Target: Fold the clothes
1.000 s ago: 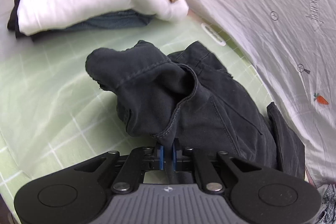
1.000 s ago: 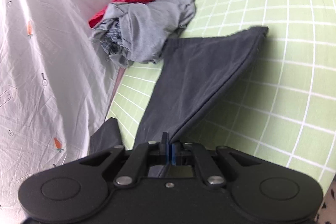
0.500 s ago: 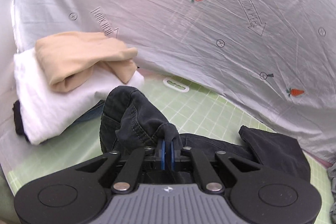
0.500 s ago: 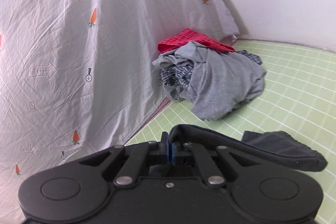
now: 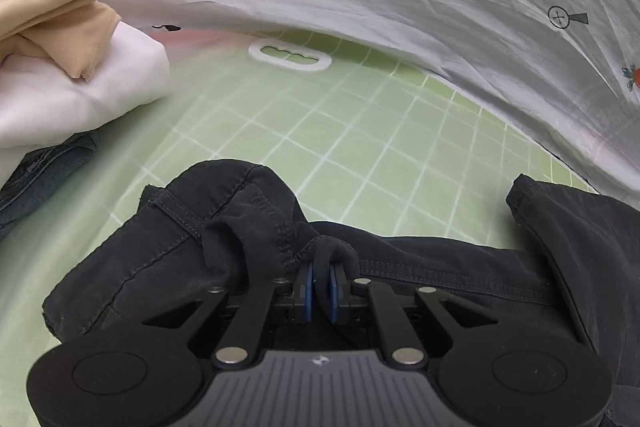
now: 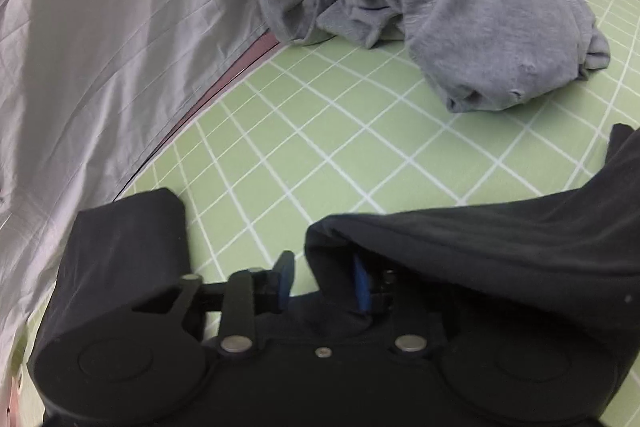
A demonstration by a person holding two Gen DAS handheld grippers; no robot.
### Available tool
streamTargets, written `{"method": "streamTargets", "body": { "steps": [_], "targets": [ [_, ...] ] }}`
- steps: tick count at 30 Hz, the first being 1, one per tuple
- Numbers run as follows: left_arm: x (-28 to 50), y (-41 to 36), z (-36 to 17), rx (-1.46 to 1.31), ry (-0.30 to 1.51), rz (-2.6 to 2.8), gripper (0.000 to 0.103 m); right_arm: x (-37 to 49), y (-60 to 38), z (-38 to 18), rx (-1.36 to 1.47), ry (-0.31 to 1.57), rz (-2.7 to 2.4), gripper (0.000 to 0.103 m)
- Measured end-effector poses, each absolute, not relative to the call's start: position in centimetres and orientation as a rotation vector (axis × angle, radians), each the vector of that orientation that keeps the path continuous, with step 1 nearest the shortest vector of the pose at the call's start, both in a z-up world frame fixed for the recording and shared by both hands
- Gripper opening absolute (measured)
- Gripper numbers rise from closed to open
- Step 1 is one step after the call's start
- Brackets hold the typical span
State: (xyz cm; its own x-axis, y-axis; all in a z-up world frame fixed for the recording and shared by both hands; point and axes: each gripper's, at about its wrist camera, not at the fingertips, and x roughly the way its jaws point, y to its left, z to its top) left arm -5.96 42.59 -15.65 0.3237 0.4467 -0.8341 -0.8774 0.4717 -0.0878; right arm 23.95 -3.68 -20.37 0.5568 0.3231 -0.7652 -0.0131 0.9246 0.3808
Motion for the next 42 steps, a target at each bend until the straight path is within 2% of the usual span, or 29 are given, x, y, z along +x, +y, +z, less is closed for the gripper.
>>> {"method": "streamTargets", "body": {
  "steps": [2, 3, 4, 7, 8, 10, 14, 18, 21, 23, 25, 26, 33, 37, 42],
  "targets": [
    [-6.7, 42.5, -15.0, -0.617, 0.832, 0.913, 0.014, 23.3, -3.0, -20.1, 0.295, 0.971, 0.219, 0.059],
    [-7.4, 42.6, -14.6, -0.652, 0.819, 0.903, 0.017, 23.0, -2.6, -20.0, 0.246, 1.009, 0.200, 0.077],
    [-8.0, 42.7, -14.2, -0.687, 0.806, 0.892, 0.023, 22.6, -2.3, -20.0, 0.210, 1.041, 0.169, 0.086],
    [-10.8, 42.9, -12.5, -0.816, 0.754, 0.916, 0.032, 20.5, -3.0, -19.3, 0.211, 1.041, 0.171, 0.086],
    [-11.7, 42.8, -11.9, -0.854, 0.734, 0.922, 0.032, 19.7, -3.4, -19.0, 0.229, 1.039, 0.174, 0.088],
    [-12.7, 42.6, -11.5, -0.891, 0.707, 0.906, 0.032, 18.0, -4.3, -18.7, 0.266, 1.059, 0.169, 0.096],
    [-12.6, 42.8, -12.4, -0.888, 0.733, 0.916, 0.032, 14.9, -5.5, -18.9, 0.272, 1.092, 0.184, 0.096],
    [-11.7, 44.3, -13.9, -0.918, 0.729, 0.906, 0.041, 12.9, -6.4, -18.6, 0.280, 1.094, 0.192, 0.096],
    [-11.1, 45.0, -14.9, -0.952, 0.749, 0.947, 0.040, 11.9, -7.7, -18.4, 0.328, 1.092, 0.178, 0.096],
    [-10.9, 44.6, -14.7, -0.948, 0.746, 0.971, 0.034, 11.4, -8.6, -18.3, 0.347, 1.089, 0.154, 0.096],
    [-11.1, 43.8, -14.1, -0.914, 0.734, 0.970, 0.007, 11.0, -9.5, -18.5, 0.381, 1.092, 0.132, 0.096],
    [-11.3, 43.3, -13.7, -0.898, 0.727, 0.977, 0.003, 10.8, -10.2, -18.6, 0.419, 1.095, 0.129, 0.096],
    [-18.5, 40.1, -11.0, -0.960, 0.627, 1.040, 0.002, 9.0, -14.3, -19.6, 0.584, 1.092, 0.083, 0.096],
    [-22.8, 36.1, -9.4, -0.909, 0.647, 1.064, 0.002, 8.5, -16.5, -20.0, 0.613, 1.088, 0.063, 0.096],
    [-27.1, 32.2, -10.6, -0.909, 0.713, 1.150, 0.002, 8.4, -18.0, -20.5, 0.582, 1.090, 0.066, 0.096]
  ]
}}
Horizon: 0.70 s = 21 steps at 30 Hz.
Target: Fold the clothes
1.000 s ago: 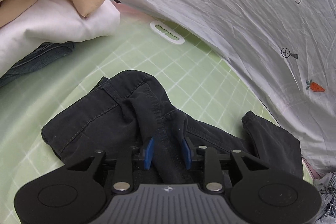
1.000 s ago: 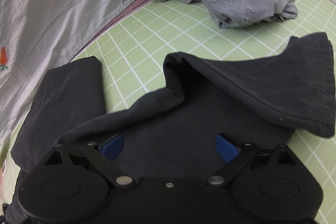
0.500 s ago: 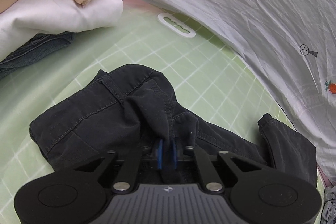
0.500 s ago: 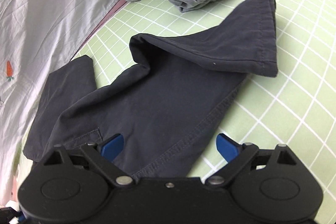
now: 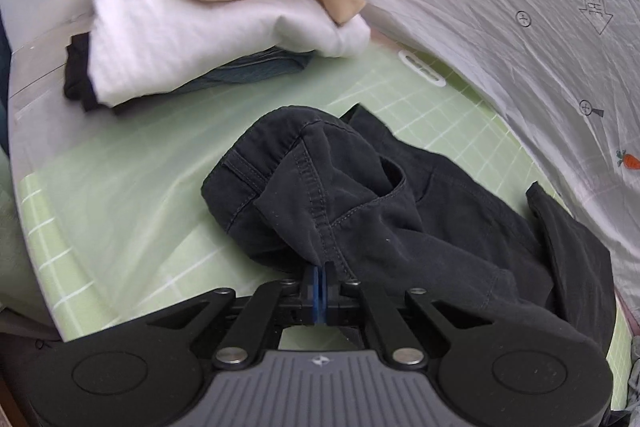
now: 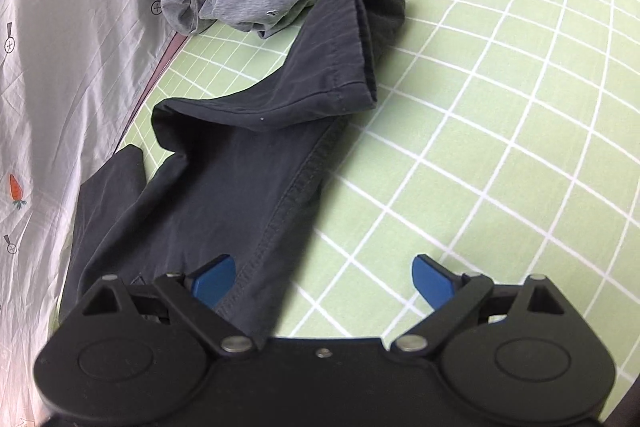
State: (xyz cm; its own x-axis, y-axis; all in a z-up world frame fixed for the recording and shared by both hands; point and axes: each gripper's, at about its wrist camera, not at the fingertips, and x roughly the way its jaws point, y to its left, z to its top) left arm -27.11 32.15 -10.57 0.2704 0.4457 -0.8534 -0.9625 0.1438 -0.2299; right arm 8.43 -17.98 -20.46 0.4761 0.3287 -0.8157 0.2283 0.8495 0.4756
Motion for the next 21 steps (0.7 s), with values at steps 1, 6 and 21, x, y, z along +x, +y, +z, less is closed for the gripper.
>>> {"method": "streamTargets", "body": {
  "steps": [1, 6, 21],
  "targets": [
    [-27.7, 31.7, -11.2, -0.907, 0.735, 1.171, 0.002, 8.7, -18.1, -20.6, 0.564, 1.094, 0.070, 0.096],
    [-28.5, 30.4, -14.9, -0.929, 0.848, 1.211, 0.003, 10.1, -18.1, -21.0, 0.510, 1.104, 0.100, 0.095],
    [-25.8, 32.6, -16.6, -0.913, 0.952, 1.247, 0.003, 16.8, -14.8, -21.0, 0.468, 1.010, 0.148, 0.019]
  ]
}}
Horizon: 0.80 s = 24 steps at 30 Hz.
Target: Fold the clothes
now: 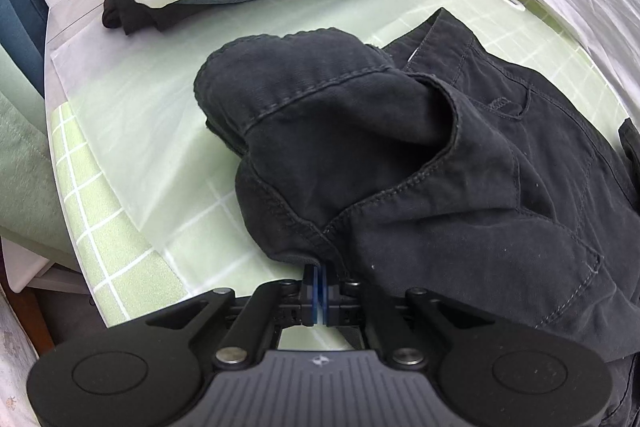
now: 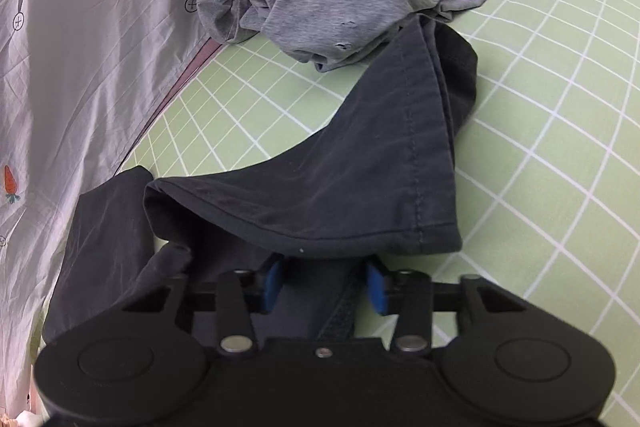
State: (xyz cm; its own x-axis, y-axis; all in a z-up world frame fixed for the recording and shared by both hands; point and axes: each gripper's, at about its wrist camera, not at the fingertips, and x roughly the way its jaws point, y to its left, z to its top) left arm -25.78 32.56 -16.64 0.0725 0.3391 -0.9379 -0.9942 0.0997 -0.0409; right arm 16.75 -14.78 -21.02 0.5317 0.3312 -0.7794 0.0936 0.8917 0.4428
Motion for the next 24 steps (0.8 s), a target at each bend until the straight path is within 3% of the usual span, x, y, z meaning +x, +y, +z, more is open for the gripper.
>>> {"method": "streamTargets", "body": {
  "steps": [1, 3, 11, 14, 15, 18, 20, 21, 24],
  "targets": [
    [-25.6, 32.6, -16.7, -0.899, 0.958, 1.243, 0.003, 17.0, -14.7, -20.9, 0.464, 1.004, 0.139, 0.011],
    [-25.3, 32.8, -16.6, -0.879, 0.964, 1.230, 0.003, 16.5, -15.0, -19.8, 0.469, 0.946, 0.130, 0.007],
    [-25.5, 33.2, -16.7, -0.899, 0.955, 1.181, 0.003, 10.8, -11.7, -10.0, -0.070, 0.630, 0.223, 0.006],
    [-25.3, 33.3, -16.7, -0.887, 0.962, 1.181, 0.003, 11.9, -10.0, -11.3, -0.203, 0.682, 0.211, 0.007],
    [-25.2, 33.4, -16.7, -0.885, 0.963, 1.180, 0.003, 13.0, -10.0, -12.7, -0.187, 0.745, 0.215, 0.012],
    [-25.5, 33.5, -16.7, -0.902, 0.955, 1.179, 0.004, 14.6, -11.9, -16.0, 0.050, 0.906, 0.220, 0.012],
    [-25.8, 33.5, -16.6, -0.916, 0.944, 1.182, 0.007, 13.2, -14.0, -16.1, 0.220, 0.897, 0.194, 0.033],
    [-25.9, 33.4, -16.6, -0.922, 0.941, 1.184, 0.007, 12.3, -14.8, -15.9, 0.245, 0.879, 0.182, 0.053],
    [-25.3, 33.4, -16.6, -0.899, 0.959, 1.193, 0.006, 10.4, -17.1, -15.8, 0.302, 0.858, 0.164, 0.055]
  ]
}}
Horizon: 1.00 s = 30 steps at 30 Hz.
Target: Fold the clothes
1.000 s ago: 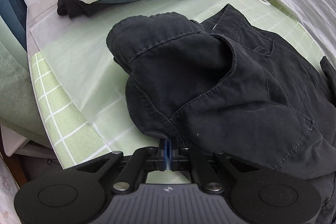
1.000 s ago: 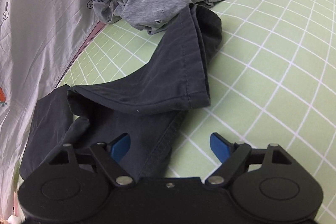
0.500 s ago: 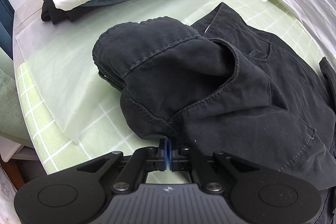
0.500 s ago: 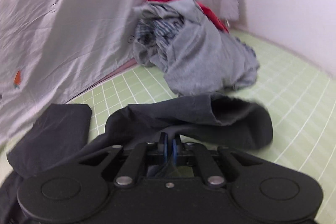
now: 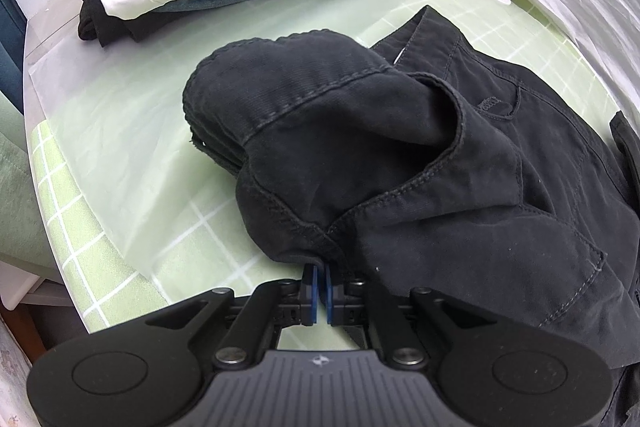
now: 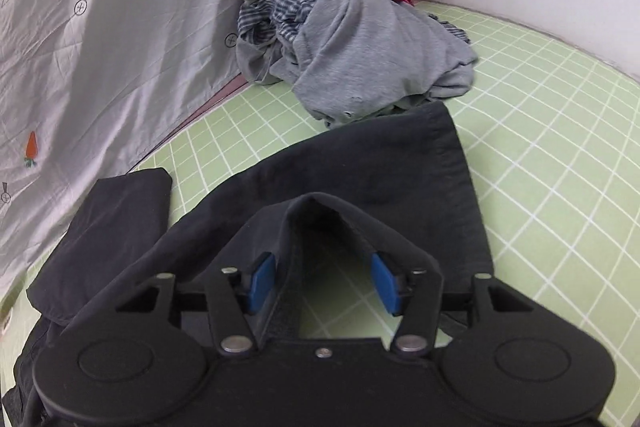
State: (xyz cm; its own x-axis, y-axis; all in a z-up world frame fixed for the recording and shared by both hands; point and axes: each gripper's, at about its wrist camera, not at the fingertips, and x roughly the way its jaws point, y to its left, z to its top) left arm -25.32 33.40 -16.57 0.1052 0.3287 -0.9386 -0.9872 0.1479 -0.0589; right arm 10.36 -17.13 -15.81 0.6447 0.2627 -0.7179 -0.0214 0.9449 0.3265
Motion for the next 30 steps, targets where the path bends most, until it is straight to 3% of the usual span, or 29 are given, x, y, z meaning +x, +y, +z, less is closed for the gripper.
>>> {"method": "streamTargets", "body": {
  "steps": [5, 14, 17, 23, 30],
  "targets": [
    [-24.0, 33.2, -16.5, -0.825, 1.014, 1.200, 0.003, 10.3, -21.0, -18.1, 0.548, 0.900, 0.060, 0.055],
    [-23.8, 33.2, -16.4, -0.819, 1.025, 1.201, 0.003, 8.3, -25.8, -24.1, 1.335, 0.837, -0.035, 0.060],
    [-23.7, 33.0, -16.5, -0.800, 1.037, 1.201, 0.003, 9.3, -26.0, -24.9, 1.348, 0.863, -0.050, 0.064],
    [-23.8, 33.0, -16.6, -0.807, 1.032, 1.200, 0.003, 11.5, -26.2, -24.4, 1.298, 0.835, -0.089, 0.057],
    [-23.8, 32.9, -16.7, -0.805, 1.020, 1.205, 0.004, 11.0, -28.0, -24.7, 1.494, 0.745, -0.084, 0.066]
  ]
}}
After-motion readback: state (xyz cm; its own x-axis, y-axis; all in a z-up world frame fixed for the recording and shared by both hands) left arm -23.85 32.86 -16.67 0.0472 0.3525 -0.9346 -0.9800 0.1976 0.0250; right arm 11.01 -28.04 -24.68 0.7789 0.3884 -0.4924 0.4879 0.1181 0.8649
